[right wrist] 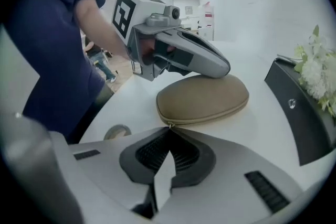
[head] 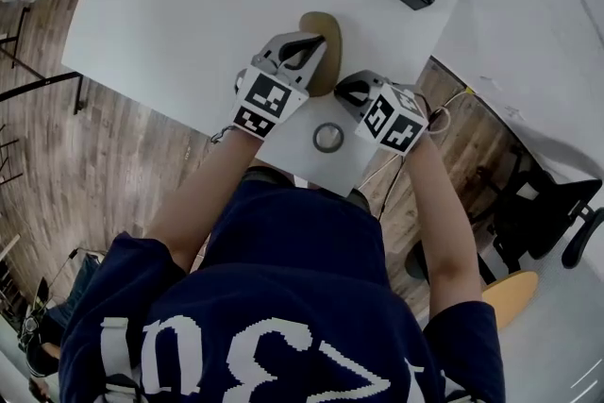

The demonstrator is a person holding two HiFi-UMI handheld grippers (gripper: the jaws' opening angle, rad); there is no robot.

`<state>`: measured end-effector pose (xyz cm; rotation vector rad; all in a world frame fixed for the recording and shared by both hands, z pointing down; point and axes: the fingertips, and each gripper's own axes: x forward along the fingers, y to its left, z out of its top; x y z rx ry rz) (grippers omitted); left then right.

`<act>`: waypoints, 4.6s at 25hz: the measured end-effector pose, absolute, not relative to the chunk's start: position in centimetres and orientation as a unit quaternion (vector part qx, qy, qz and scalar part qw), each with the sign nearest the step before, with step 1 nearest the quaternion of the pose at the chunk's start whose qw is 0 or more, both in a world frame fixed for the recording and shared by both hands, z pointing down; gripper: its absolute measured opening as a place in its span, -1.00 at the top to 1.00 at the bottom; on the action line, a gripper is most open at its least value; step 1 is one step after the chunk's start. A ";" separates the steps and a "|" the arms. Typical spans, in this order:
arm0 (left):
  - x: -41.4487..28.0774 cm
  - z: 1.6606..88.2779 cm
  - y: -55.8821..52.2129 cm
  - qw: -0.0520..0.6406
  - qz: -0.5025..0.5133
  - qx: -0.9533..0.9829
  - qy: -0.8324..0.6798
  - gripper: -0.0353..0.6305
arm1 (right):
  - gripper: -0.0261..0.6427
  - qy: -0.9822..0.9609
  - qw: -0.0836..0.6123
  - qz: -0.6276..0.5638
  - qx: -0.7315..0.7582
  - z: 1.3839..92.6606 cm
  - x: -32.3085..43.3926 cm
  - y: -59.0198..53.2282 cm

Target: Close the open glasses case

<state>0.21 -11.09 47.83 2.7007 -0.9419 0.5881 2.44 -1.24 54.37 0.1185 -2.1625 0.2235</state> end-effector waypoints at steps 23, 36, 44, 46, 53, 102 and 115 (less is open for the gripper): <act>-1.5 48.1 -8.7 0.119 0.211 0.916 -0.321 0.85 | 0.86 -0.859 0.451 0.097 0.221 54.2 4.1 -10.1; -1.3 48.1 -1.0 0.164 0.260 0.909 -0.281 0.85 | 0.86 -0.862 0.404 0.249 0.178 54.6 4.0 4.6; -1.6 48.1 -0.8 0.132 0.213 0.915 -0.316 0.85 | 0.86 -0.866 0.397 0.220 0.209 54.3 4.4 4.9; -1.6 48.1 -0.9 0.132 0.211 0.915 -0.317 0.86 | 0.86 -0.862 0.405 0.213 0.218 54.5 5.4 4.3; -1.5 48.1 -0.8 0.135 0.197 0.922 -0.306 0.86 | 0.86 -0.857 0.446 0.153 0.205 55.5 7.7 -0.8; -8.4 18.3 -9.6 -0.030 -0.063 0.904 -0.422 0.85 | 0.85 -0.853 -0.017 0.012 0.521 18.7 12.4 -6.4; -7.6 18.7 -9.6 -0.028 -0.061 0.908 -0.413 0.85 | 0.85 -0.850 -0.025 0.013 0.525 18.6 12.4 -6.6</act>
